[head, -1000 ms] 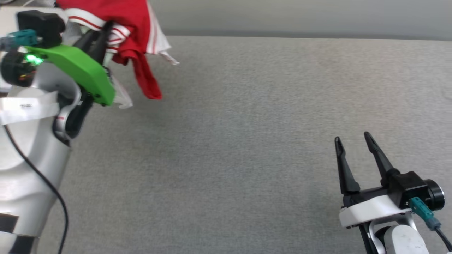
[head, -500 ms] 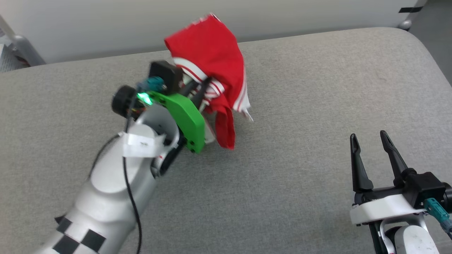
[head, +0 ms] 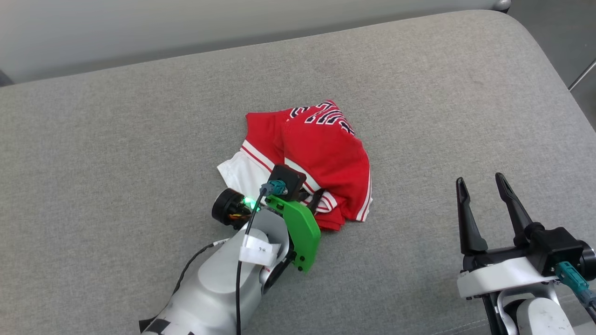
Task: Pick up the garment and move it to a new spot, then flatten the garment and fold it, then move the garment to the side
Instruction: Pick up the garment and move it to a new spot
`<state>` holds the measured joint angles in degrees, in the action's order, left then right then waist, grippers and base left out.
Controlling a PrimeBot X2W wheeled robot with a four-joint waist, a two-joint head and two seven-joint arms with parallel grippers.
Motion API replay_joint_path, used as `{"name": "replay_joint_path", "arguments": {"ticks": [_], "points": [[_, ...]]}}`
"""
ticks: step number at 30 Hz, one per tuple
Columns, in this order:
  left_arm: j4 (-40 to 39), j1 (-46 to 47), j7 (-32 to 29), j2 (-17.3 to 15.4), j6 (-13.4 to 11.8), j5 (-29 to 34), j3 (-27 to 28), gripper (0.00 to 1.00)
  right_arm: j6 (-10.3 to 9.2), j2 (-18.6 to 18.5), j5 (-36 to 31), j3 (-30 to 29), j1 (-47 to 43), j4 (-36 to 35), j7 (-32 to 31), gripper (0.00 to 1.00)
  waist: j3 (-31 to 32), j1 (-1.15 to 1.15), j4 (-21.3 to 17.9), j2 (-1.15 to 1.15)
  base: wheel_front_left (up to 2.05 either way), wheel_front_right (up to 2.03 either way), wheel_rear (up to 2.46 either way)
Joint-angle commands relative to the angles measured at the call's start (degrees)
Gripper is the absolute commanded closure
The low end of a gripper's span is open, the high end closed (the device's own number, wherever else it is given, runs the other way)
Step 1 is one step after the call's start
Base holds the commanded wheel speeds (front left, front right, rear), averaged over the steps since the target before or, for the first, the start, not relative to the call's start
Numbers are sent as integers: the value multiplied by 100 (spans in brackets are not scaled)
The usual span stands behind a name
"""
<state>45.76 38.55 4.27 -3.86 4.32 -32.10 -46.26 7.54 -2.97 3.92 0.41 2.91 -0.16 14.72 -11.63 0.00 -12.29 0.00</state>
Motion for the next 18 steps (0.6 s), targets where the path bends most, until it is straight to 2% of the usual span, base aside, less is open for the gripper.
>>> {"name": "replay_joint_path", "arguments": {"ticks": [1,12,18], "points": [[139,1,67,17,33,-33,-32,0,-5,9,43,24,2,20,28,0,26,0,29,0,0,0,0],[502,22,673,85,167,-307,-93,0,-5,9,-4,-84,-97,119,28,0,455,0,480,0,0,0,0],[310,-45,889,-160,199,-352,-10,0,-5,9,-100,-165,-224,143,28,0,827,0,835,0,0,0,0]]}}
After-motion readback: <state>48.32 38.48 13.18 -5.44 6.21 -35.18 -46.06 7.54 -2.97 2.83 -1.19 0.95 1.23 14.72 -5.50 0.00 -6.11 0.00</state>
